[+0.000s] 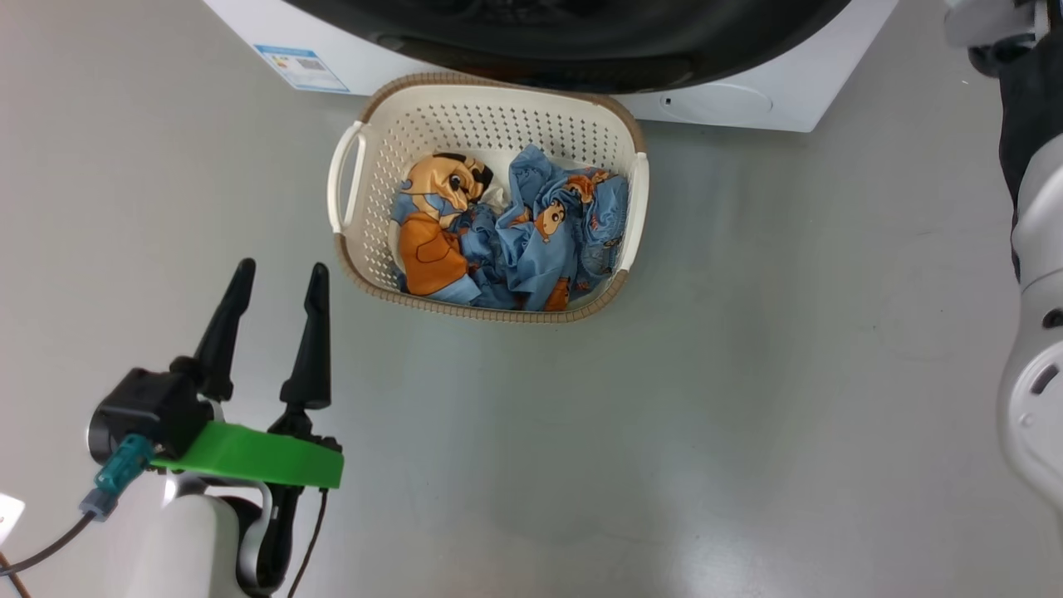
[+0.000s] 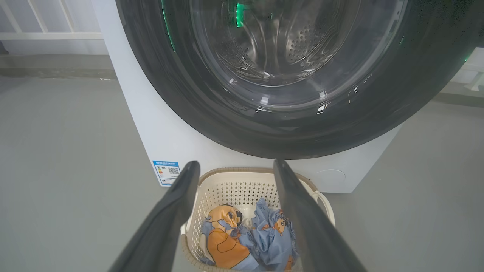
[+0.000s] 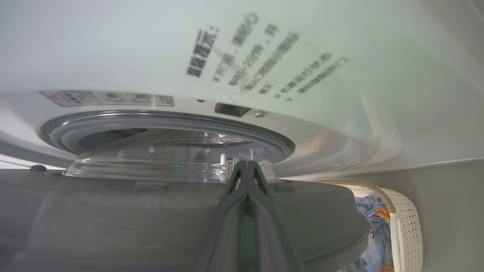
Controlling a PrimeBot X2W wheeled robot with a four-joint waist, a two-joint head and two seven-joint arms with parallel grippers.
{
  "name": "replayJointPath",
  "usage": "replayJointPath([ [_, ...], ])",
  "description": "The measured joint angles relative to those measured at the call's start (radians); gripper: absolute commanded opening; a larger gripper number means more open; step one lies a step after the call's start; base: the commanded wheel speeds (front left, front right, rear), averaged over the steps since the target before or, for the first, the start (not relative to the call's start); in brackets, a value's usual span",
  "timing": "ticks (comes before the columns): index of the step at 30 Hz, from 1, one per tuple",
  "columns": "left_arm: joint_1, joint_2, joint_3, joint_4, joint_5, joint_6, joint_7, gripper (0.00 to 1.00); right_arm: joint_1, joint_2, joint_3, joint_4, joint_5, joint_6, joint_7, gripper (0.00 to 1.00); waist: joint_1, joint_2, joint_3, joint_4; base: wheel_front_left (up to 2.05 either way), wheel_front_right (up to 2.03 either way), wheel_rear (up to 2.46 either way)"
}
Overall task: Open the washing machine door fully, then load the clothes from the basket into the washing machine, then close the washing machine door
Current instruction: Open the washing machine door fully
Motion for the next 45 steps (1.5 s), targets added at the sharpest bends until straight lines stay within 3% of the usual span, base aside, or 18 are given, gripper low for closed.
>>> replayJointPath([
  [10, 0.000, 0.000, 0.003, -0.008, 0.004, 0.000, 0.000, 1.00, 0.162, 0.008, 0.076, -0.166, 0.107, 0.000, 0.150, 0.00, 0.0000, 0.0000, -0.023, -0.012, 0.00, 0.00, 0.00],
  [21, 0.001, 0.000, 0.011, -0.008, 0.009, 0.000, 0.000, 1.00, 0.240, -0.003, 0.163, -0.213, 0.233, 0.000, 0.208, 0.00, 0.0000, 0.0000, -0.035, -0.007, 0.00, 0.00, 0.00],
  [45, 0.052, 0.000, 0.017, -0.022, 0.046, 0.000, 0.000, 1.00, 0.566, 0.006, 0.566, -0.421, 0.591, 0.000, 0.337, 0.00, 0.0000, 0.0000, -0.139, -0.014, 0.00, 0.00, 0.00],
])
